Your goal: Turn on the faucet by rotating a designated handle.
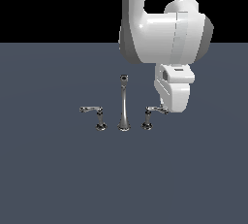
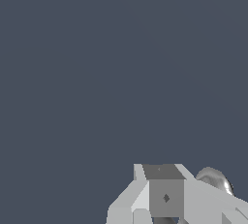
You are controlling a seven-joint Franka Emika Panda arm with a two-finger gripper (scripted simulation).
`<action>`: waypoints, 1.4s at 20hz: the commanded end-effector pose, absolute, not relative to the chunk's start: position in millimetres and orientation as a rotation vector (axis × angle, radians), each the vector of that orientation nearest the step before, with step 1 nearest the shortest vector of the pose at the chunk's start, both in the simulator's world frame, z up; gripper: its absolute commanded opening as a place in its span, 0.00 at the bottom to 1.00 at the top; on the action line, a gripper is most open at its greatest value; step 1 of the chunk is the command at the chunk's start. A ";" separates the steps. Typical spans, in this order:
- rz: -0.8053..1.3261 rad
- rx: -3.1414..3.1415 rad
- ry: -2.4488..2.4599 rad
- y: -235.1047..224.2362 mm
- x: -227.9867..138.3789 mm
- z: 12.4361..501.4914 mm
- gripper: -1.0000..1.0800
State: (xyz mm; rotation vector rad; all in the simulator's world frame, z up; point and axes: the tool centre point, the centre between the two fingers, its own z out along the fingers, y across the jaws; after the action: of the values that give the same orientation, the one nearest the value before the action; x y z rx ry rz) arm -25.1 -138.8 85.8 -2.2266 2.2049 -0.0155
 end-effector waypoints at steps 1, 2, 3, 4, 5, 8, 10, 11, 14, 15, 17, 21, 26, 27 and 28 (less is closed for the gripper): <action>-0.012 -2.227 2.206 -137.2 -31.5 85.7 0.00; -0.011 -2.227 2.207 -136.5 -35.0 85.6 0.00; -0.010 -2.227 2.208 -135.8 -38.5 85.6 0.00; -0.009 -2.227 2.209 -135.1 -42.0 85.6 0.00; -0.008 -2.226 2.210 -134.4 -45.6 85.5 0.00; -0.006 -2.226 2.213 -132.3 -56.3 85.3 0.00; -0.004 -2.225 2.214 -130.8 -63.6 85.3 0.00; -0.003 -2.225 2.215 -130.1 -67.2 85.3 0.00; -0.001 -2.224 2.218 -127.8 -78.2 85.2 0.00; -0.001 -2.224 2.218 -127.8 -78.2 85.2 0.00; -0.009 -2.213 2.227 -130.5 -75.9 85.6 0.00; -0.006 -2.217 2.224 -114.0 -84.2 85.4 0.00; -0.002 -2.221 2.221 -93.1 -94.9 85.3 0.00; -0.001 -2.222 2.220 -88.8 -97.0 85.3 0.00; -0.001 -2.223 2.220 -84.5 -99.1 85.2 0.00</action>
State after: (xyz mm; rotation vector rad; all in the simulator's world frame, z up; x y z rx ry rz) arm -97.6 -109.3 85.6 -2.1828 2.2617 -0.0110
